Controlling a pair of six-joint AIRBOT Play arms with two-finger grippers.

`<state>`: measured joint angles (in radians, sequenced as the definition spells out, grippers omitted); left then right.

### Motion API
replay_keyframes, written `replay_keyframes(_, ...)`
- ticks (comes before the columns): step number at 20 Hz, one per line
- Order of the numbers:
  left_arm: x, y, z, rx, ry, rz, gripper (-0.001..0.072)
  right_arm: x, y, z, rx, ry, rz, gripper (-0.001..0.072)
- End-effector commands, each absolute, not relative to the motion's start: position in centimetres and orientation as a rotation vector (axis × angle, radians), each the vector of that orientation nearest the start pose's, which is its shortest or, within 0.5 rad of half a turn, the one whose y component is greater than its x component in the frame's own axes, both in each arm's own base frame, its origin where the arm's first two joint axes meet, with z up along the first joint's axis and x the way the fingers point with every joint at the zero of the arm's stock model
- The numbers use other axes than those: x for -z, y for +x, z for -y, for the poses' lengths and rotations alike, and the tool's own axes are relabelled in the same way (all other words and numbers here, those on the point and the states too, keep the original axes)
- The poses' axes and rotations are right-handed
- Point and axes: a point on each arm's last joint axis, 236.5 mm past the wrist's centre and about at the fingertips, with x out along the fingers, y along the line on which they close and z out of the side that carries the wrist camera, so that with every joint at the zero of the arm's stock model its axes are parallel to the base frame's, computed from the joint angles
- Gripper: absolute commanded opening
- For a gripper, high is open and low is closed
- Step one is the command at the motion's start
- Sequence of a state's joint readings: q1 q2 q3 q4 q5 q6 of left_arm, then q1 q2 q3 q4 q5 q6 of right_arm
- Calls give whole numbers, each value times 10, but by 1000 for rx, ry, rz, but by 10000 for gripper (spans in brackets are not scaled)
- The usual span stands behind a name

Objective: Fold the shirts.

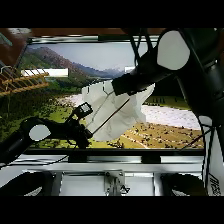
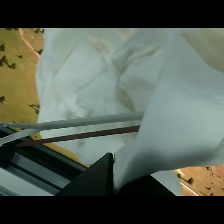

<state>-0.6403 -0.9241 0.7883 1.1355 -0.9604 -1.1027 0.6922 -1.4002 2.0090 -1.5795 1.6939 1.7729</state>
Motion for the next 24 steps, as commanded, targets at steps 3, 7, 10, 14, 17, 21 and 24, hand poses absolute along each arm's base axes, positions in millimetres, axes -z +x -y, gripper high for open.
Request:
replay_keyframes(3, -14, 210, 266, 1048, 346, -1040, 58, -230, 296, -273, -560, -229, -1069, 87)
replay_keyframes(7, -28, 231, 264, 1005, 305, -994, 58, -222, 280, -259, -533, -261, -1157, 86)
replay_keyframes(10, -55, 261, 258, 959, 271, -918, 57, -217, 263, -261, -576, -265, -1222, 87)
replay_keyframes(14, -62, 259, 272, 1008, 203, -916, 57, -208, 254, -275, -630, -252, -1268, 87)
replay_keyframes(17, -50, 252, 279, 1033, 209, -959, 58, -203, 260, -287, -649, -235, -1261, 87)
replay_keyframes(21, -47, 254, 281, 1029, 209, -961, 58, -207, 275, -294, -642, -213, -1199, 258)
replay_keyframes(24, -47, 256, 281, 1025, 207, -953, 58, -212, 281, -279, -586, -235, -1169, 469)
